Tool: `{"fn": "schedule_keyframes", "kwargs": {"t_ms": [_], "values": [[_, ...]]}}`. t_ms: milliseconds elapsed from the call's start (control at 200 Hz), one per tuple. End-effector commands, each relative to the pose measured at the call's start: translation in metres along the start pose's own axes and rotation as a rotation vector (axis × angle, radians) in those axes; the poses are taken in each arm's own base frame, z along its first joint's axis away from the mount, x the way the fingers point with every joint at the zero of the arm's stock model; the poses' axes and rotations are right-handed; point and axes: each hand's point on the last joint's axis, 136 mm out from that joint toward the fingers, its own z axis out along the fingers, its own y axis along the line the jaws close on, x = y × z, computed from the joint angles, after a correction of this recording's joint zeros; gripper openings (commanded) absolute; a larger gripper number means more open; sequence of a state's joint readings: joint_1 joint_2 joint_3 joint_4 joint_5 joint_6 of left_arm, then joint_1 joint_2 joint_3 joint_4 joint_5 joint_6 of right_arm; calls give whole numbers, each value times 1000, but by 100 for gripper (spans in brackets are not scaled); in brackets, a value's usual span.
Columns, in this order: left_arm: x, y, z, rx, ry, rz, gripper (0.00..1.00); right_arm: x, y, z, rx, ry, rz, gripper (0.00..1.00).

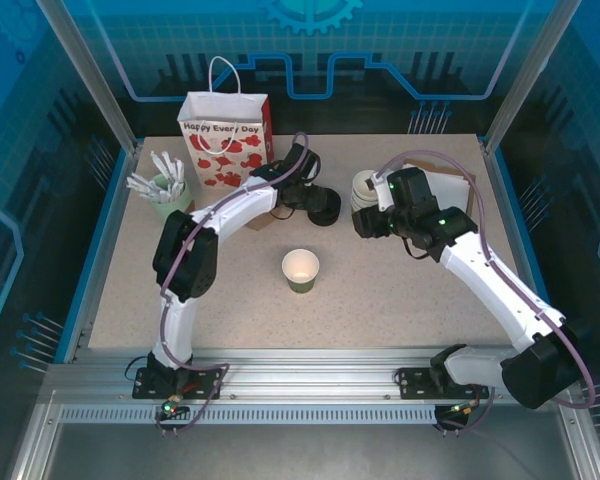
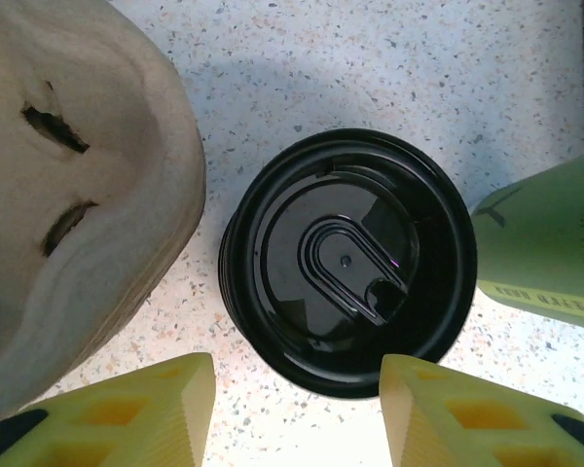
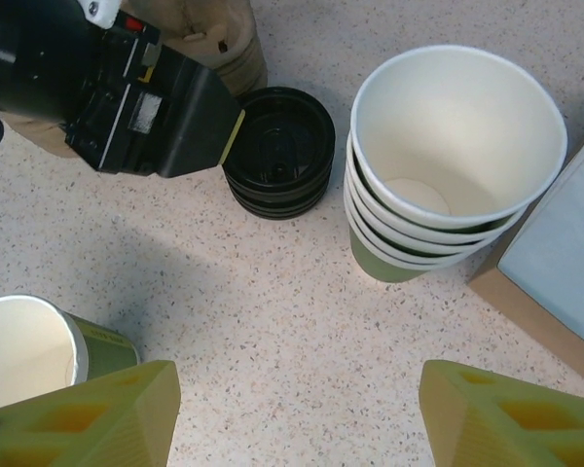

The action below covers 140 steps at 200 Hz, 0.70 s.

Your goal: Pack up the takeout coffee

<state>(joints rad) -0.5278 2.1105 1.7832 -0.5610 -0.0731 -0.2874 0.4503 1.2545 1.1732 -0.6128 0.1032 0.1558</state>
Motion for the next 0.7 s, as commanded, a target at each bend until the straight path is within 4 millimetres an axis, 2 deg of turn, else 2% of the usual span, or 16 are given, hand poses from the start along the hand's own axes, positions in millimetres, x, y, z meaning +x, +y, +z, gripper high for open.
{"fn": "schedule_keyframes", "kwargs": {"t_ms": [0,400,695], "values": [[3,5,8,-49,30,11,48,3,0,-4,-21,-6,-4,67],[0,6,33,-67,37,-13,43,11,-2,0,-28,13,-2,68],[2,11,41,-92,43,-5,38,16,-2,1,-29,24,-1,69]]}}
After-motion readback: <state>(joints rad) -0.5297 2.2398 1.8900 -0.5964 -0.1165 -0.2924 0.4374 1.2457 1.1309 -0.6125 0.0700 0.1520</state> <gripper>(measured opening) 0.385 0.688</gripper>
